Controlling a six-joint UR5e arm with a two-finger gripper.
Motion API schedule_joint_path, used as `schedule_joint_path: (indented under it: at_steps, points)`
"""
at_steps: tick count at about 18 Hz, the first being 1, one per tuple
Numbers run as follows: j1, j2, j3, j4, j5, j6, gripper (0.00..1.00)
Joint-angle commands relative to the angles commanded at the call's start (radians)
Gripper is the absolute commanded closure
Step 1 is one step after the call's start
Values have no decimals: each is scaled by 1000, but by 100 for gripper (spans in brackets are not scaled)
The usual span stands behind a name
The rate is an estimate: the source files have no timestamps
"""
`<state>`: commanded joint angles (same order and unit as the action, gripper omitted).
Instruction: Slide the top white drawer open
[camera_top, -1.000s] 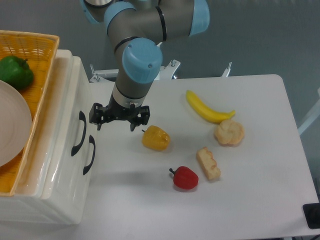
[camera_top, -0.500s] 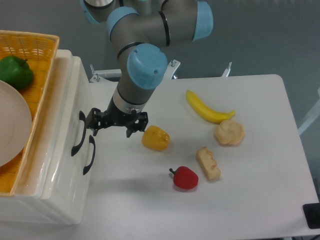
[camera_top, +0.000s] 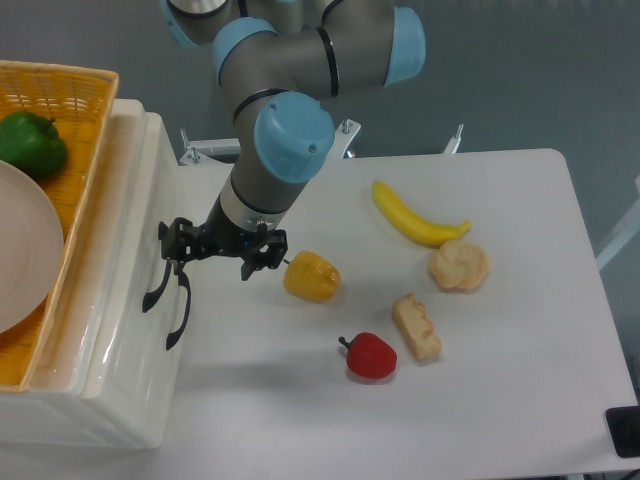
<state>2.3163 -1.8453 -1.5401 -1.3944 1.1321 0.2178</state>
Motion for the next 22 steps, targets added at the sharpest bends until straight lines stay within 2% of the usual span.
schedule_joint_path:
  at_steps: [7,22]
  points:
    - [-15,0,-6,8,2,41,0]
    - [-26,-2,-11,6,3,43,0]
